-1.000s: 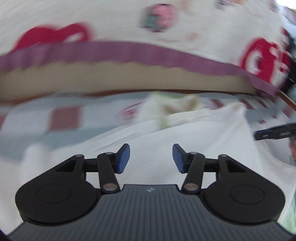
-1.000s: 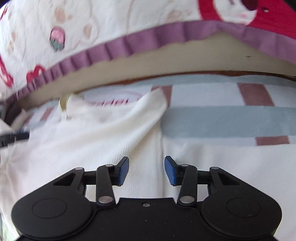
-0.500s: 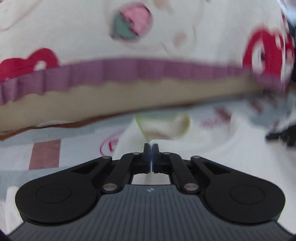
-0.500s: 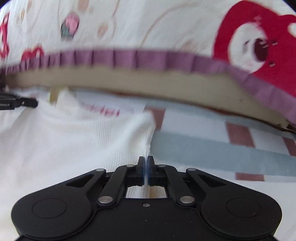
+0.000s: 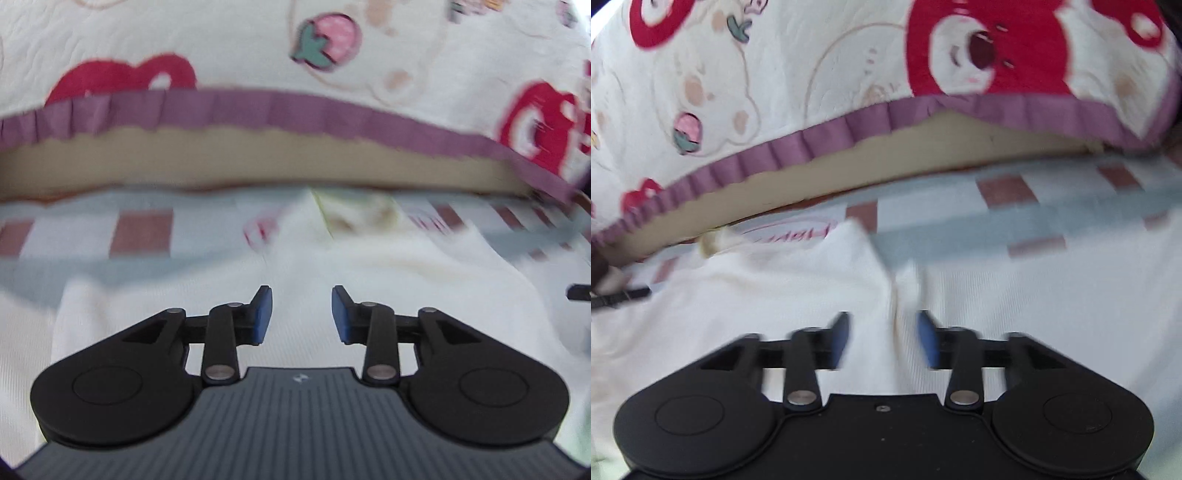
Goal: Fold clothes
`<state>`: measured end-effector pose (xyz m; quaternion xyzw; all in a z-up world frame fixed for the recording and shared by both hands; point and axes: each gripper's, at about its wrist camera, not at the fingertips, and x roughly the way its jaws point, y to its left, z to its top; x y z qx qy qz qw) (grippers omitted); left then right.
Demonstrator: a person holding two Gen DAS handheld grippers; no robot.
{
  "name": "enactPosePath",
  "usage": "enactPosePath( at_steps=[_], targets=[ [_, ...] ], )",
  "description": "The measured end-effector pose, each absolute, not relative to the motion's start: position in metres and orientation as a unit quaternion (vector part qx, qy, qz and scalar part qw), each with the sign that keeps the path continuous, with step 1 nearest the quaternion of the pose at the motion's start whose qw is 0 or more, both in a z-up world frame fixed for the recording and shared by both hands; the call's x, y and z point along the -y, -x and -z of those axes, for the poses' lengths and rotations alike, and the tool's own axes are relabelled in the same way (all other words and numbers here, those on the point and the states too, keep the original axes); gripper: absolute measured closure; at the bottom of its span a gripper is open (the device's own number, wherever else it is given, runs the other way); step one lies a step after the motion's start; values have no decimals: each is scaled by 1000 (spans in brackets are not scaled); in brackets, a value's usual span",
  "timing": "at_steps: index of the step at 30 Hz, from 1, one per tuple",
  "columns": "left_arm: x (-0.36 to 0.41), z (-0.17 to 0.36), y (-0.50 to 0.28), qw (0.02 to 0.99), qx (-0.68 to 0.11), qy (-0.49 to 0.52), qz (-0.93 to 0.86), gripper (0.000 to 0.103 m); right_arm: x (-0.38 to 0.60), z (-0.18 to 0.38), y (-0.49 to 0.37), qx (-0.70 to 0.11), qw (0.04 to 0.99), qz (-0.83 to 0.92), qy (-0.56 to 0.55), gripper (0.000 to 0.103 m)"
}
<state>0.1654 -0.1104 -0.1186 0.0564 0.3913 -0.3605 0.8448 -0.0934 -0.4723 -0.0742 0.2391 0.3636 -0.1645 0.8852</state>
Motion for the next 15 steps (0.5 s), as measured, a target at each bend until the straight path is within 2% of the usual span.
enactPosePath(
  at_steps=[2, 4, 8, 9, 10, 13, 15],
  targets=[
    [94, 122, -142, 836, -406, -58, 364, 66, 459, 76, 117, -383, 877, 157, -244, 47],
    [84, 129, -124, 832, -423, -63, 354, 62, 445, 82, 134, -406, 868, 173, -228, 39],
    [66, 144, -102, 818, -466, -73, 329, 62, 431, 104, 148, -414, 856, 197, -239, 36],
    [63, 148, -100, 815, -477, -81, 318, 62, 430, 103, 149, -406, 860, 191, -242, 48],
    [59, 150, -99, 813, -486, -89, 308, 62, 428, 99, 151, -397, 868, 180, -239, 94],
    [40, 150, -84, 810, -498, -109, 290, 62, 413, 74, 176, -379, 890, 169, -188, 96],
    [26, 149, -74, 809, -501, -111, 285, 62, 414, 73, 190, -397, 881, 174, -190, 98]
  ],
)
